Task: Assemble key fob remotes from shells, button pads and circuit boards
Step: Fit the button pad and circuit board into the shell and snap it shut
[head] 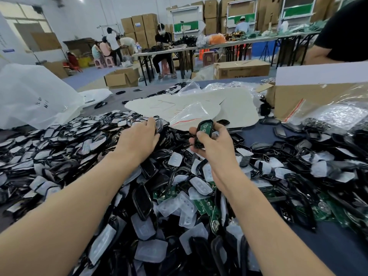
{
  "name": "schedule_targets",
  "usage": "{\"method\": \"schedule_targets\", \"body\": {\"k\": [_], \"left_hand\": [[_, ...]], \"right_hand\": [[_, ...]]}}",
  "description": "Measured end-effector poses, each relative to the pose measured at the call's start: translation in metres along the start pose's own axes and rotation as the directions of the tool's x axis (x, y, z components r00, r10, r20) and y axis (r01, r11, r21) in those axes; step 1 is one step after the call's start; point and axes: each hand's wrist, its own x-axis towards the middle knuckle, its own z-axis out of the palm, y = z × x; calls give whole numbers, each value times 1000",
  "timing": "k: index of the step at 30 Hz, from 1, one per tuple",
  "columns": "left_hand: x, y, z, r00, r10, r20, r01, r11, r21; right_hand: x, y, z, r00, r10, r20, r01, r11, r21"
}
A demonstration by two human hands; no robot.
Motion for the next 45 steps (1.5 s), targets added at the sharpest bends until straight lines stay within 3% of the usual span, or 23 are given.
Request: {"method": "schedule_targets", "body": {"k": [4, 7, 11, 18, 24, 26, 29, 32, 35, 39, 45], "left_hand": [[-5, -10, -3, 997, -24, -70, 20, 998, -59], [-7, -20, -6, 987, -124, -99, 101, 971, -215], [-8, -33, -15, 963, -268, -12, 242, 890, -387], [-15, -34, -26, 950, -292, 113, 301, 754, -584], [-20, -8, -53, 949, -287, 130, 271, 530, -804], [-24, 13, -65, 952, -274, 137, 245, 412, -878], [-39, 57, -70, 967, -193, 168, 209, 216, -954], [-63, 111, -61, 980, -114, 163, 176, 117, -977], [-82, 157, -46, 984, -47, 172, 175, 68, -982], [-96, 202, -34, 986, 11, 166, 166, 11, -986], [-111, 223, -19, 983, 32, 180, 181, -42, -982]], "right_hand": [[1, 2, 1, 1000, 6, 7, -6, 1000, 0], [2, 4, 2, 1000, 7, 8, -7, 1000, -17], [1, 5, 1, 1000, 17, -6, -17, 1000, -3], [-3, 5, 1, 998, 58, -15, -58, 998, 10], [-8, -6, -3, 995, 94, -16, -94, 995, 17], [-13, -11, -9, 992, 124, -25, -123, 991, 56], [-31, -15, -29, 983, 181, -26, -177, 978, 115], [-50, -24, -58, 982, 185, -19, -181, 975, 132], [-67, -33, -91, 993, 119, -24, -119, 992, 30], [-88, -40, -132, 992, -104, -71, 79, 952, -295], [-96, -36, -152, 984, -150, -101, 104, 926, -363]]}}
